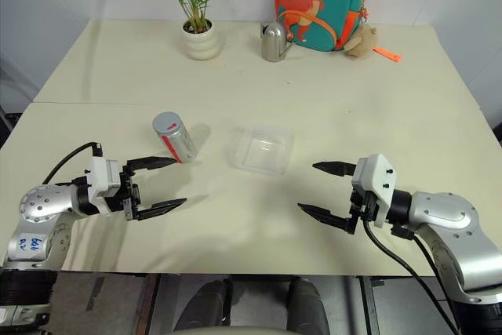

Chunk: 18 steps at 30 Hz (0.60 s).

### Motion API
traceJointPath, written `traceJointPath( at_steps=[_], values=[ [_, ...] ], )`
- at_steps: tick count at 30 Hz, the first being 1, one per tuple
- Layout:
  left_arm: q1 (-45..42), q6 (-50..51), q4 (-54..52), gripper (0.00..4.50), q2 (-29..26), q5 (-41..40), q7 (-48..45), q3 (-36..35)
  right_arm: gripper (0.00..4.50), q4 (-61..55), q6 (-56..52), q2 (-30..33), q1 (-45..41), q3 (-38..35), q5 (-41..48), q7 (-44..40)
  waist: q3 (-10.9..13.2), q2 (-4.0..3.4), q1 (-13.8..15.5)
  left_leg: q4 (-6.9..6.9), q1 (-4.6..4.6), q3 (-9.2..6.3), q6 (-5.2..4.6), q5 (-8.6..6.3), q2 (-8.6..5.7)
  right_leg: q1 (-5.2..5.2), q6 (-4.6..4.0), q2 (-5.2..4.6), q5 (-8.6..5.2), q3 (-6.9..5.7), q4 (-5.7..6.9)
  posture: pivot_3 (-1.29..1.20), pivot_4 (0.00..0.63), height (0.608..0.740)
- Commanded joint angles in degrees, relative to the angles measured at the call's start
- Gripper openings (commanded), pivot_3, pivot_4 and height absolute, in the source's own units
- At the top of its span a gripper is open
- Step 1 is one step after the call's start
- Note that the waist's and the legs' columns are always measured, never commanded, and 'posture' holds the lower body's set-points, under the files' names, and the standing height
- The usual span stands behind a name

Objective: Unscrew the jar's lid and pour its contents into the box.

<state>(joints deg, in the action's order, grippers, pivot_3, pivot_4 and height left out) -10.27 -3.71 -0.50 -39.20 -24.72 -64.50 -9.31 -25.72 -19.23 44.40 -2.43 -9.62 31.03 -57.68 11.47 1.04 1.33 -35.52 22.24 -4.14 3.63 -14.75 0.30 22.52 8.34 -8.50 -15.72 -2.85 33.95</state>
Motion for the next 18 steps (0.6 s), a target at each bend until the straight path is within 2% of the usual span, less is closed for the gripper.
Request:
traceJointPath(
  at_steps=[1, 8, 11, 15, 18],
  values=[
    [0.01, 0.23, -2.66, 4.48, 0.27, -0.34, 1.42, -0.43, 4.50, -0.25, 0.20, 0.36, -1.49, -0.76, 0.91, -0.16, 0.00, 0.00, -0.04, -0.01, 0.00, 0.00, 0.00, 0.00, 0.00, 0.00, 0.00, 0.00, 0.01, 0.00, 0.00, 0.00, 0.150, 0.740],
    [10.95, 0.45, -7.88, 4.48, 3.09, 0.15, 9.82, -4.85, 4.50, 2.44, 0.58, -0.77, -6.81, 2.35, 0.43, -0.85, 0.00, 0.00, -0.66, -0.05, -0.06, 0.18, 0.03, -0.09, 0.16, 0.00, -0.04, 0.07, 0.06, 0.06, -0.05, 0.00, 0.150, 0.740],
    [16.07, 1.16, -11.29, 4.48, 8.36, 0.88, 19.35, -7.83, 4.50, 3.44, 0.35, -1.58, -10.30, 3.83, 0.65, -0.87, 0.00, -0.01, -0.49, -0.10, -0.05, 0.19, 0.06, -0.14, 0.32, 0.01, -0.10, 0.23, 0.08, 0.06, -0.09, 0.00, 0.150, 0.740],
    [17.77, 1.80, -14.61, 4.48, 19.68, 7.07, 37.60, -8.53, 4.50, 4.68, -3.05, -5.10, -17.09, 6.84, 1.27, 2.02, 0.00, -0.01, -0.19, -0.27, -0.05, 0.21, 0.08, -0.15, 0.39, -0.02, -0.16, 0.30, 0.18, 0.09, -0.08, 0.00, 0.150, 0.740],
    [16.17, -0.05, -13.40, 4.48, 22.41, 12.42, 41.86, -6.19, 4.50, 4.94, -3.68, -6.74, -18.63, 8.10, 0.62, 2.60, -0.03, 0.06, 0.54, -0.52, 0.03, 0.14, 0.10, -0.16, 0.57, -0.04, -0.27, 0.58, 0.31, 0.11, -0.07, 0.00, 0.150, 0.740]
  ],
)
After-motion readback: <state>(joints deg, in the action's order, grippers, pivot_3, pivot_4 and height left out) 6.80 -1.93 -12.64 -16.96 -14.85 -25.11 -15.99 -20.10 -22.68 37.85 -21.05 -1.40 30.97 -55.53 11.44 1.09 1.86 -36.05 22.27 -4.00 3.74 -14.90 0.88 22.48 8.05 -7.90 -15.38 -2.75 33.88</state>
